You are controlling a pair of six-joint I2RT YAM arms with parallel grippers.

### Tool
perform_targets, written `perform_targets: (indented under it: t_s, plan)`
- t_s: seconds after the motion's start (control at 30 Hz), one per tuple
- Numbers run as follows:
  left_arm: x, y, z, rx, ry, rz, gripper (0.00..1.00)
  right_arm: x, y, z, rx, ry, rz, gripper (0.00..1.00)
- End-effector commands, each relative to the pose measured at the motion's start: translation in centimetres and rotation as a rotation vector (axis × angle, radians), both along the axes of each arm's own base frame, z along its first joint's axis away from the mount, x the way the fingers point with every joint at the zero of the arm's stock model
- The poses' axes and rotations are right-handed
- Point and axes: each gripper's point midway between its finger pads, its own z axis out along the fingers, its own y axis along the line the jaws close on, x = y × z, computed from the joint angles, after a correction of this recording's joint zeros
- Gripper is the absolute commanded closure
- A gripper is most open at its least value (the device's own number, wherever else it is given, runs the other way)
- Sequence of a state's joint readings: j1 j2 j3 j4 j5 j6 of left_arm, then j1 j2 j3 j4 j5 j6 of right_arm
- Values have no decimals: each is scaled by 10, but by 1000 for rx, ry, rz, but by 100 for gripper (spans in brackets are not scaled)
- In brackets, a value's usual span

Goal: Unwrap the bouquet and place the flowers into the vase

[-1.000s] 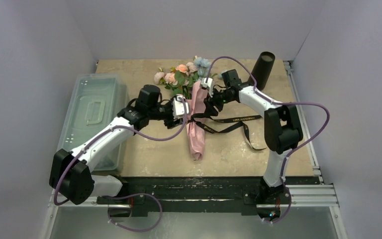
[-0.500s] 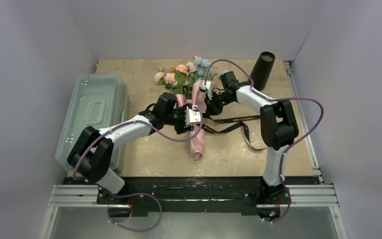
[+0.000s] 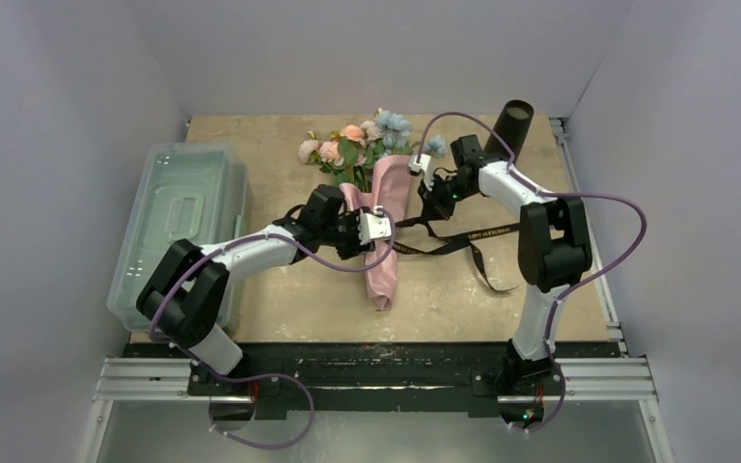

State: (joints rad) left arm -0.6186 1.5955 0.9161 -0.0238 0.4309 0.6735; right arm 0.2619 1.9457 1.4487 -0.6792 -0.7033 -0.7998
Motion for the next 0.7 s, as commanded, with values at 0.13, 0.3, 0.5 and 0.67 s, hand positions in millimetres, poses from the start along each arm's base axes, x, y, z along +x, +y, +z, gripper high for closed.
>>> perform_targets:
  t_s: [0.13,0.3,0.5,0.67]
  plan:
    - [-10,3,-15,29,45,-3,61,-8,-31,-12,-93,17,-18,100]
    - [-6,-7,18,-28,-27,-39,65,-13,-23,-9,-57,38,-15,100]
    - [0,-27,49,-58,-132,-77,63,-15,-20,-5,-33,46,-18,100]
    - [9,-46,50,-69,-169,-86,62,-15,-19,-3,-26,45,-21,100]
